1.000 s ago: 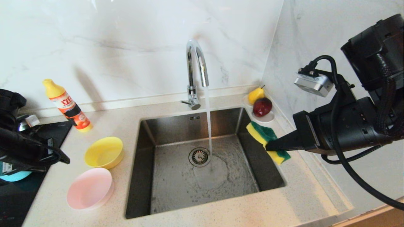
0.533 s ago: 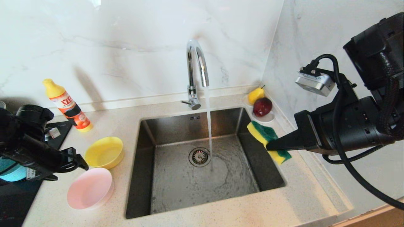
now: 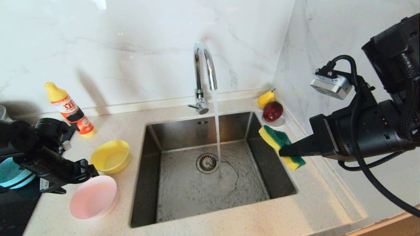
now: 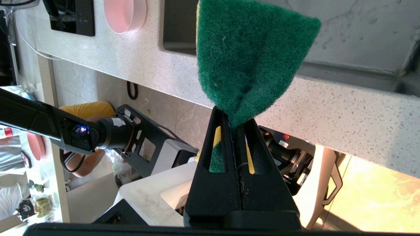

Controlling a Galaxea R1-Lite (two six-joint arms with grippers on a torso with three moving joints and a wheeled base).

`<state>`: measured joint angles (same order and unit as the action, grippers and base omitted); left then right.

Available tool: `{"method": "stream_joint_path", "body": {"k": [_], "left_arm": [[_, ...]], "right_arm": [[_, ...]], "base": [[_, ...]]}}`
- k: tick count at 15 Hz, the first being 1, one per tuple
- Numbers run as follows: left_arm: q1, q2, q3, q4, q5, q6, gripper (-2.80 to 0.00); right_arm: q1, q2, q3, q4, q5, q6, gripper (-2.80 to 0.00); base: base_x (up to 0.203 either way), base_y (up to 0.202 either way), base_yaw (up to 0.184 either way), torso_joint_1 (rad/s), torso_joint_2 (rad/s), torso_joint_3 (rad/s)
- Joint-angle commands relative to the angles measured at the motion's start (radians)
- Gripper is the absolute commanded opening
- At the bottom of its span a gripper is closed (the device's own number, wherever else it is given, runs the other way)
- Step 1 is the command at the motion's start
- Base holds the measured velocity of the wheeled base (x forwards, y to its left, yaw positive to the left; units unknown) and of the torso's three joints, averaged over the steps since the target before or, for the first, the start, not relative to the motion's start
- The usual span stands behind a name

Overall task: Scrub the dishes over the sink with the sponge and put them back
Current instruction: Wash the bowl

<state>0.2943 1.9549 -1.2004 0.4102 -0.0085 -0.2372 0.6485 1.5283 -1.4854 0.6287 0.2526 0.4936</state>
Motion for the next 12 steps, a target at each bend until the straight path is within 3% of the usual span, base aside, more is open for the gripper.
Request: {"method": "stream_joint_path", "body": {"k": [1,4,5,6,12], "left_arm": [[0.0,0.015,-0.006,0.002,0.001,-0.004,0.0],[0.0,0.02,-0.004,0.002,-0.001,-0.008,0.0],[0.0,0.024,-0.004,0.002,0.001,-0.008,-2.62],[0.0,0.026,-0.002,0.002,0.001,-0.008,-2.8],[0.003,0.041,-0.024,-0.017,0.004,-0.013,-2.8]], "right_arm": [[0.0,-0.004,0.002,0.003,0.002,0.002,-2.8],[0.0,-0.006,0.004,0.003,0.002,0.003,-2.8],[0.0,-0.007,0.004,0.003,0.002,0.003,-2.8],[0.0,-0.007,0.004,0.003,0.002,0.003,-2.8],[0.0,-0.004,0.002,0.002,0.0,0.003,-2.8]], "base": [[0.0,0.0,0.0,0.0,0.0,0.0],[0.0,0.0,0.0,0.0,0.0,0.0],[0.0,0.0,0.0,0.0,0.0,0.0],[0.0,0.0,0.0,0.0,0.0,0.0],[0.0,0.0,0.0,0.0,0.0,0.0]]}}
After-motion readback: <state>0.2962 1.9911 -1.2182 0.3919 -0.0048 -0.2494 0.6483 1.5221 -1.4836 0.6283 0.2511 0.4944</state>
